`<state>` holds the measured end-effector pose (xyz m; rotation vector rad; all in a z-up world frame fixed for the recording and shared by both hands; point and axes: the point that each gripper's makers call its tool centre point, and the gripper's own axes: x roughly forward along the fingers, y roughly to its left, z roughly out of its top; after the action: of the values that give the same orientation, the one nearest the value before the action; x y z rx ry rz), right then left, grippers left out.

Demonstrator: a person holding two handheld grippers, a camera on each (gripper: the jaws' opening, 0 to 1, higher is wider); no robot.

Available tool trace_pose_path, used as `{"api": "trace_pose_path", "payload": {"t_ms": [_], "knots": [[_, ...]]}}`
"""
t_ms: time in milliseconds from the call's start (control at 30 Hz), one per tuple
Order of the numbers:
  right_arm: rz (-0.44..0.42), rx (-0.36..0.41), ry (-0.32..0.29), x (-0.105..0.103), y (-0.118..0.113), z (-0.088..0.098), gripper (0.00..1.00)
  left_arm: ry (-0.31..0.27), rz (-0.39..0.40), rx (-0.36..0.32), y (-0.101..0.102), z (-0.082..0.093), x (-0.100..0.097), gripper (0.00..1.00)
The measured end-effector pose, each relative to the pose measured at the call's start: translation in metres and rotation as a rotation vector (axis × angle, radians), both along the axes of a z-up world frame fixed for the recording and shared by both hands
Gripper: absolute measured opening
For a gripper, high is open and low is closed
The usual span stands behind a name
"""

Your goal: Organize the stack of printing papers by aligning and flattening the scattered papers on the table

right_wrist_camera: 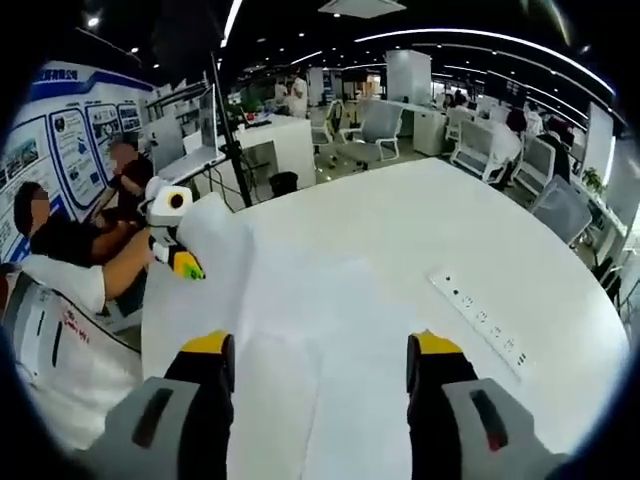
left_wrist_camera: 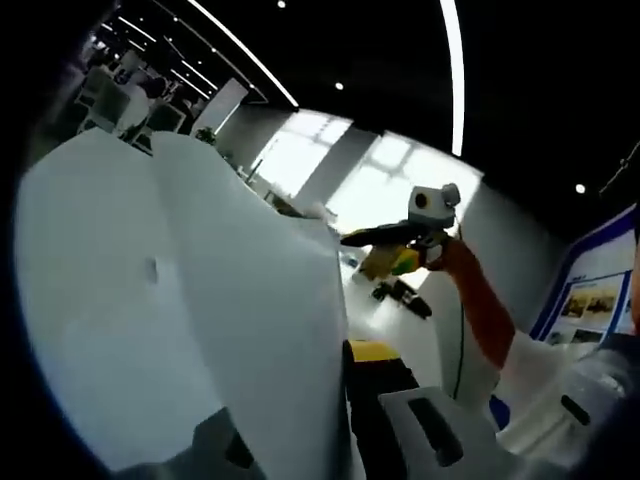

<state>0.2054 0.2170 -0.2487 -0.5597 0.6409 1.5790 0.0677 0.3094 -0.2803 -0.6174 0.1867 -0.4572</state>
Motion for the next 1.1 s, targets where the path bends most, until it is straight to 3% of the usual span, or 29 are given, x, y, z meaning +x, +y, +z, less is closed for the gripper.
{"api": "trace_pose_path", "payload": {"t_ms": [100, 267, 333, 400, 533, 633, 700, 800, 1033, 1100], "knots": [[-0.020, -0.027, -0.033, -0.002, -0.010, -0.005, 0.74, 0.008, 0.011, -0.004, 0.007, 0.002, -0.005, 0.06], [-0.034, -0.022, -0.033, -0.006, -0.023, -0.008, 0.77, 0.012, 0.034, -0.019, 0.016, 0.004, -0.006, 0.06], [-0.048, 0.017, 0.008, -0.007, -0.023, -0.005, 0.76, 0.017, 0.037, -0.018, 0.017, 0.004, -0.006, 0.06], [-0.091, 0.011, -0.012, 0.003, -0.029, -0.006, 0.77, 0.014, 0.050, -0.023, 0.019, 0.006, -0.005, 0.06], [-0.125, 0.099, 0.018, 0.007, -0.027, -0.005, 0.81, 0.012, 0.070, -0.038, 0.022, 0.008, 0.001, 0.06], [-0.140, 0.069, 0.016, 0.010, -0.034, -0.021, 0.84, 0.018, 0.082, -0.039, 0.018, 0.007, 0.005, 0.06], [-0.174, 0.051, -0.031, 0.024, -0.039, -0.029, 0.85, 0.024, 0.092, -0.038, 0.016, 0.007, 0.007, 0.06], [-0.233, 0.075, -0.049, 0.035, -0.048, -0.031, 0.85, 0.028, 0.110, -0.038, 0.014, 0.007, 0.008, 0.06], [-0.279, 0.112, -0.144, 0.049, -0.066, -0.030, 0.86, 0.033, 0.182, -0.040, 0.018, 0.005, 0.011, 0.06], [-0.278, 0.114, -0.144, 0.051, -0.067, -0.033, 0.86, 0.040, 0.195, -0.043, 0.020, 0.004, 0.012, 0.06]]}}
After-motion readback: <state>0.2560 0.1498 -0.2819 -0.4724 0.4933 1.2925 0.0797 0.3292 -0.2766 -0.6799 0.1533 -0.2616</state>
